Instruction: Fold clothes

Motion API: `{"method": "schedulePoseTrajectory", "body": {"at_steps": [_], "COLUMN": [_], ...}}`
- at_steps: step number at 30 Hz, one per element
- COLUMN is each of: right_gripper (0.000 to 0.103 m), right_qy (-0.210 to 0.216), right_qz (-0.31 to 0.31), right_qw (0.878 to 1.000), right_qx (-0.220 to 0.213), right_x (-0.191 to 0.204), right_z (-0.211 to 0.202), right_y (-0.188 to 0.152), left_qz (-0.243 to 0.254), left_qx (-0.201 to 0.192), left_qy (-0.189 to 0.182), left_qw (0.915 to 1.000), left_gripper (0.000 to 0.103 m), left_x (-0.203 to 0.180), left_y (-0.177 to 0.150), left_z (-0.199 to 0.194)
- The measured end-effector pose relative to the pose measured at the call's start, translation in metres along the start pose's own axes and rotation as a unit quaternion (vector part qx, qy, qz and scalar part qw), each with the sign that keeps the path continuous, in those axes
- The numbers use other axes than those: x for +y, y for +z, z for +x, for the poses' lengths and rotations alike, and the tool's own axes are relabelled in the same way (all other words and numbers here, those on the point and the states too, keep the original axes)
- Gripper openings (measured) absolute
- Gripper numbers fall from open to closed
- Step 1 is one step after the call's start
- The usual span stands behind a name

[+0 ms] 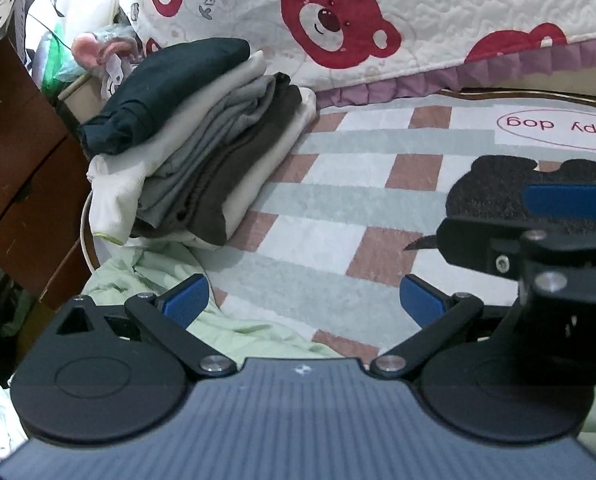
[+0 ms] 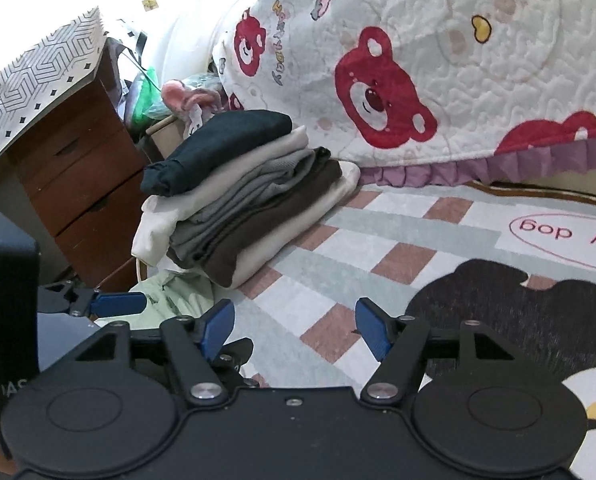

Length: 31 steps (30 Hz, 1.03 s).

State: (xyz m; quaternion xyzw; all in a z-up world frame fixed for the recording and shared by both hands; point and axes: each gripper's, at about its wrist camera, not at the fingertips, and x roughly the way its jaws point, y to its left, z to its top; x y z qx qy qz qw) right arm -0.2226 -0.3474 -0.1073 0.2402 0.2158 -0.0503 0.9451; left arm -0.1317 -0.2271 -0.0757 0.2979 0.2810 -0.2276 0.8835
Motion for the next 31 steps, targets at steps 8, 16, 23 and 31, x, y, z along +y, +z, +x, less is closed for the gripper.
{"method": "schedulePoseTrajectory", "body": {"at_steps": [8, 16, 23, 31], "right_gripper": [0.072, 0.072, 0.073, 0.073], "right_qy": [0.025, 0.034, 0.044, 0.044], "right_qz": [0.003, 0.013, 0.025, 0.029], "right_qw": [1.000, 0.999, 0.999, 0.999], "right_qx": [-0.013, -0.010, -0.009, -0.007], "right_x": [-0.001, 0.000, -0.003, -0.005], "right_z": [-0.005, 0.000, 0.001, 0.002], "right_y": [-0.005, -0.011, -0.013, -0.014], "left_qz": [0.024, 0.042, 0.048, 0.061], "left_qx": [-0.005, 0.007, 0.009, 0.007], "left_qy": [-0.016, -0.018, -0.007, -0.006], "left_qw": [0.9996, 0.9989, 0.9988, 0.9981], "left_gripper": [0.103, 0.103, 0.103, 0.103], "left_x": [-0.009, -0.014, -0.015, -0.018], "left_y": [0.001, 0.000, 0.001, 0.002], "left_z": [-0.002, 0.001, 0.001, 0.000]}}
